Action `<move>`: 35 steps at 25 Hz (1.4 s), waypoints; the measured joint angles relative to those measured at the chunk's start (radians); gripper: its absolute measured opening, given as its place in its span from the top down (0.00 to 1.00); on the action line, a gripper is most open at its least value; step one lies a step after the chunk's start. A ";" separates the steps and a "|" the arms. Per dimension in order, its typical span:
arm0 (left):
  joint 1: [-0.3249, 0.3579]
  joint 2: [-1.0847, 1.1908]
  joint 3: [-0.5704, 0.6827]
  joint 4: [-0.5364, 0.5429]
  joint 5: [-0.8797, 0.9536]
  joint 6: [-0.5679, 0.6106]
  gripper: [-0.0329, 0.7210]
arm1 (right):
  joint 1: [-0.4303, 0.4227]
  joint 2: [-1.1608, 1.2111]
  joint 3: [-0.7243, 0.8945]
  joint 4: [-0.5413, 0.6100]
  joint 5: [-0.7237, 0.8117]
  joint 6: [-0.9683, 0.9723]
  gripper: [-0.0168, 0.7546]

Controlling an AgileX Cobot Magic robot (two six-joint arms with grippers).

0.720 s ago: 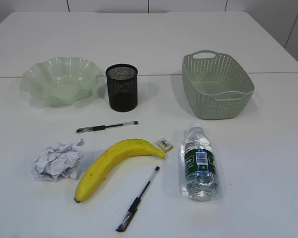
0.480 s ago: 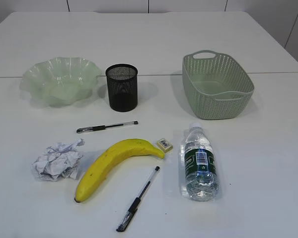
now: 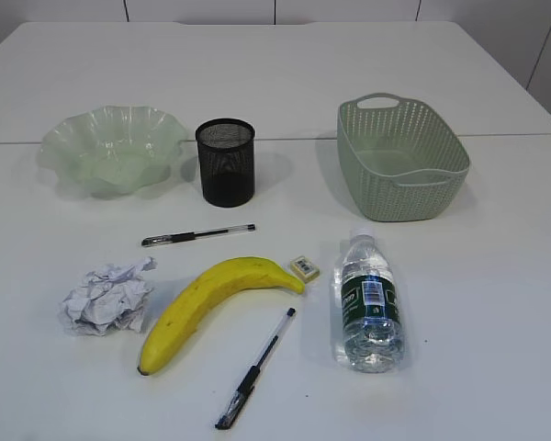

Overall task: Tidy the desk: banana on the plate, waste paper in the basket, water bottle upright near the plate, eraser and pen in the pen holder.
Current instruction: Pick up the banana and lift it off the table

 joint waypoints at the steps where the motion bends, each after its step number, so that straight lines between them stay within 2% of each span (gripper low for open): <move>1: 0.000 0.000 0.000 0.000 0.000 0.000 0.43 | 0.000 0.000 0.000 0.000 -0.002 0.000 0.30; 13: 0.000 0.000 0.000 -0.013 0.000 0.000 0.50 | 0.000 0.000 0.000 0.000 -0.002 0.000 0.30; 20: 0.000 0.000 0.000 -0.045 -0.009 0.000 0.50 | 0.000 0.000 0.000 0.000 -0.002 0.000 0.30; 23: 0.000 0.000 -0.014 -0.051 -0.092 0.000 0.45 | 0.000 0.000 0.000 0.000 -0.002 0.000 0.30; 28: 0.000 0.009 -0.052 -0.060 -0.262 0.000 0.24 | 0.000 0.000 0.000 0.000 -0.002 0.000 0.30; 32: 0.000 0.071 -0.100 -0.087 -0.272 0.043 0.21 | 0.000 0.000 0.000 0.000 -0.002 0.000 0.30; 35: 0.000 0.152 -0.163 -0.119 -0.283 0.145 0.21 | 0.000 0.000 0.000 0.000 -0.002 0.000 0.30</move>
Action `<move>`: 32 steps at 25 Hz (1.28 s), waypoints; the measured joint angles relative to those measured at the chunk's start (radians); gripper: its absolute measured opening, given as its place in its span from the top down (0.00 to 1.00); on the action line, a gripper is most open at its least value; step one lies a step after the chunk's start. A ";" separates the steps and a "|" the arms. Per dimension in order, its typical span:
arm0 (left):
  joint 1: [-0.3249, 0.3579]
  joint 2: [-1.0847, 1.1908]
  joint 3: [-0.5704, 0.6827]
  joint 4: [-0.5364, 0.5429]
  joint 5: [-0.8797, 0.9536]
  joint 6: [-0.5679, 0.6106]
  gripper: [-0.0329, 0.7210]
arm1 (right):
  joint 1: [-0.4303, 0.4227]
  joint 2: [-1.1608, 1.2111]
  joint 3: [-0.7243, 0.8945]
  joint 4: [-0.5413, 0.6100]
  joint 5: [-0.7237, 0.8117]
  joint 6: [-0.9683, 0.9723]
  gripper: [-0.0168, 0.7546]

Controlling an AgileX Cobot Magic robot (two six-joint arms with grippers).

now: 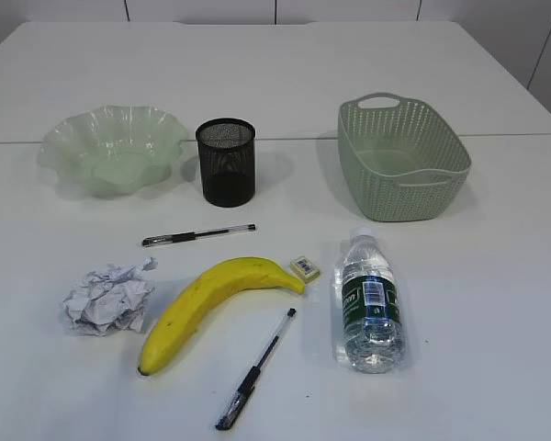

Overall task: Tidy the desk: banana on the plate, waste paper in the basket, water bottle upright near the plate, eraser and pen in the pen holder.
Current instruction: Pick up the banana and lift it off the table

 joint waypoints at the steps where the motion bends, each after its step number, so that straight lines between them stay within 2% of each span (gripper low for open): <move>1: 0.000 0.029 -0.022 -0.009 -0.008 0.034 0.21 | 0.000 0.000 0.000 0.000 0.000 0.000 0.30; 6: 0.000 0.170 -0.123 -0.019 -0.127 0.112 0.22 | 0.000 0.000 0.000 0.005 0.000 0.000 0.30; 15: -0.009 0.482 -0.135 -0.027 -0.384 0.138 0.29 | 0.000 0.000 0.000 0.017 0.000 0.000 0.30; 19: -0.031 0.597 -0.135 0.010 -0.507 0.206 0.30 | 0.000 0.000 0.000 0.017 0.000 0.000 0.30; 24: -0.043 0.719 -0.203 0.016 -0.481 0.224 0.30 | 0.000 0.000 0.000 0.017 0.000 0.000 0.30; 26: -0.073 0.759 -0.260 0.016 -0.438 0.240 0.30 | 0.000 0.000 0.000 0.017 0.000 0.000 0.30; 32: -0.244 0.916 -0.454 0.016 -0.317 0.307 0.31 | 0.000 0.000 0.000 0.017 0.000 0.000 0.30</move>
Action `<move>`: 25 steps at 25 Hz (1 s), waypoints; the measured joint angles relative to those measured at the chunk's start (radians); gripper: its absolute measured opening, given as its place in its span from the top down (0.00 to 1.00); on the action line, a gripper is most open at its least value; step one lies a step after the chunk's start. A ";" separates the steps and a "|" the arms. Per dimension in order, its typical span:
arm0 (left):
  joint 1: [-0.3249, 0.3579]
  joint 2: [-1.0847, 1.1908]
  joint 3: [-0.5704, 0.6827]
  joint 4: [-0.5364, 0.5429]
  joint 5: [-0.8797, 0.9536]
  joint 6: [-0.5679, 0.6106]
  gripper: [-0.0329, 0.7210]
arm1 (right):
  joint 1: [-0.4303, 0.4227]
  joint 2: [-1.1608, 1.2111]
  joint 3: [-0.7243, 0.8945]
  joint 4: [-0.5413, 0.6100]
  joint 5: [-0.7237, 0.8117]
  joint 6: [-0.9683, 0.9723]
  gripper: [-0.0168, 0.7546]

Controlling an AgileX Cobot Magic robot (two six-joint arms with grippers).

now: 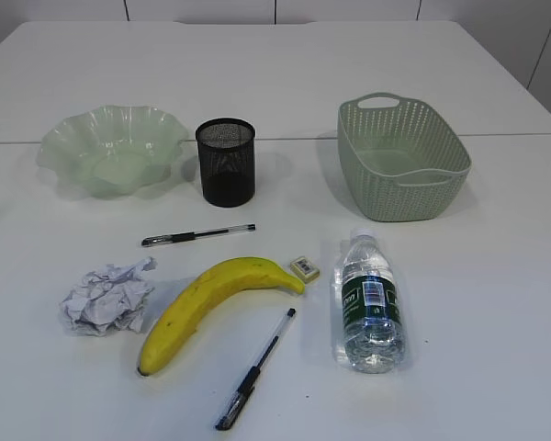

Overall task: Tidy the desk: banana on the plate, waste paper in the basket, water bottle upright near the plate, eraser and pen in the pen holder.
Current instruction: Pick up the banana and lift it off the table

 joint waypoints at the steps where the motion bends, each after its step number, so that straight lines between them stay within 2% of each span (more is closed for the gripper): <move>1: -0.021 0.035 -0.026 0.000 0.017 0.003 0.31 | 0.000 0.000 0.000 0.000 0.000 0.000 0.30; 6: -0.113 0.203 -0.128 0.000 0.058 0.007 0.31 | 0.000 0.000 0.000 0.000 0.000 0.000 0.30; 12: -0.187 0.374 -0.248 0.002 0.109 0.012 0.33 | 0.000 0.000 0.000 0.000 0.000 0.000 0.30; 19: -0.234 0.590 -0.375 0.002 0.244 0.014 0.35 | 0.000 0.000 0.000 0.000 0.000 0.000 0.30; 25: -0.261 0.707 -0.388 -0.009 0.307 0.014 0.35 | 0.000 0.000 0.000 0.000 0.000 0.000 0.30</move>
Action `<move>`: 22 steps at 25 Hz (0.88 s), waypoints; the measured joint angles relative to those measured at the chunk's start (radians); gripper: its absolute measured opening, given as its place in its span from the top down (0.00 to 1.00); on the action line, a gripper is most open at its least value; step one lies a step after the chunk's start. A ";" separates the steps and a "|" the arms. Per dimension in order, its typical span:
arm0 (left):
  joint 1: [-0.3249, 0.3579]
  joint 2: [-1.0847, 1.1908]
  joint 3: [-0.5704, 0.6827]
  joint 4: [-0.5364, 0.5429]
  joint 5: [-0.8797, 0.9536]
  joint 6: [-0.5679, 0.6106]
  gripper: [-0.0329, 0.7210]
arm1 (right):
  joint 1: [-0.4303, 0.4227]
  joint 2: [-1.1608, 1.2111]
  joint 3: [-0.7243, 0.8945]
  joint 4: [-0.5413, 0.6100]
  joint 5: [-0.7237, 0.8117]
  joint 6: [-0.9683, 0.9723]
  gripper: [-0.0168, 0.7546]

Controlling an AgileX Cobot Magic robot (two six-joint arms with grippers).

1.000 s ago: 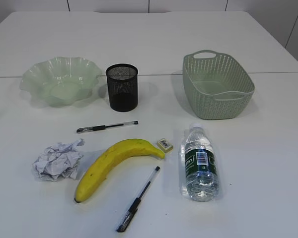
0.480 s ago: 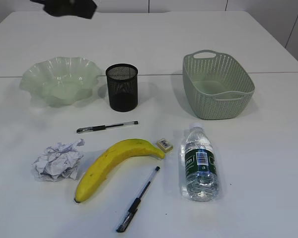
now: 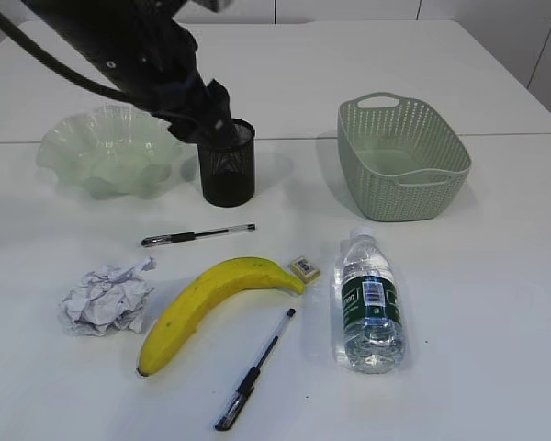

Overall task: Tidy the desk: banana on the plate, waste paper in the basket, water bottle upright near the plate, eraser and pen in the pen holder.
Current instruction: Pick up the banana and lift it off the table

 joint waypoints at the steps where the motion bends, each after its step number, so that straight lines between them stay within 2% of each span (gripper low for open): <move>1: -0.004 0.016 0.000 -0.002 0.007 0.000 0.35 | 0.000 0.000 0.000 0.000 0.000 0.000 0.30; 11: -0.086 0.169 0.000 -0.006 0.038 -0.041 0.35 | 0.000 0.000 0.000 0.000 0.000 0.000 0.30; 16: -0.086 0.240 0.000 0.057 0.067 -0.110 0.35 | 0.000 0.000 0.000 0.000 0.000 0.000 0.30; 22: -0.086 0.291 -0.002 0.110 0.092 -0.121 0.35 | 0.000 0.000 0.000 0.000 0.000 0.000 0.30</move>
